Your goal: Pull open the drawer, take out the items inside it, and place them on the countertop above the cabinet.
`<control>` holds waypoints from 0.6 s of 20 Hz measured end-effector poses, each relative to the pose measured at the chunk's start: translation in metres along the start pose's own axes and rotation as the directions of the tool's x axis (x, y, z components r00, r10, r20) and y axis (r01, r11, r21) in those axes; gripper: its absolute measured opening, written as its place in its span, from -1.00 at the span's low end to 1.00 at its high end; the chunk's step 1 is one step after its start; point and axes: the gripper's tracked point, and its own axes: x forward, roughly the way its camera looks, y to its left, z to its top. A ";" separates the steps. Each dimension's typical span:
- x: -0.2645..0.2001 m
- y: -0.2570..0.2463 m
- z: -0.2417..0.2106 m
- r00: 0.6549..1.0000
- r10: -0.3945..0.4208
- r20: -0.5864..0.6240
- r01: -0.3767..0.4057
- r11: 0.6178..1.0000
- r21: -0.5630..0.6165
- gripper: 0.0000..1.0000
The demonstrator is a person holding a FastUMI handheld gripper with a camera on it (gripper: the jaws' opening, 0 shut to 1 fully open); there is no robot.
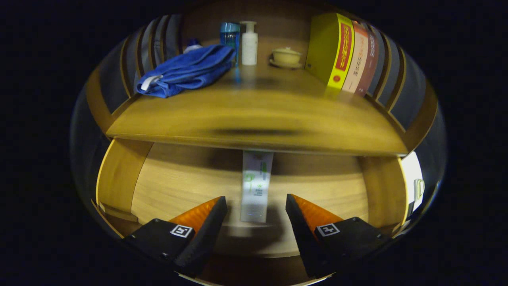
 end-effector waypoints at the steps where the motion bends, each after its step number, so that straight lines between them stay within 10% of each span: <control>1: 0.003 0.002 -0.002 1.000 0.001 -0.022 -0.001 1.000 0.006 0.96; 6: 0.015 -0.002 -0.009 0.995 0.000 -0.101 0.003 1.000 0.024 0.82; 10: 0.018 -0.002 -0.012 0.992 0.020 -0.127 -0.012 0.998 0.066 0.10; 12: 0.010 0.001 -0.010 0.993 0.034 -0.115 -0.026 0.997 0.069 0.05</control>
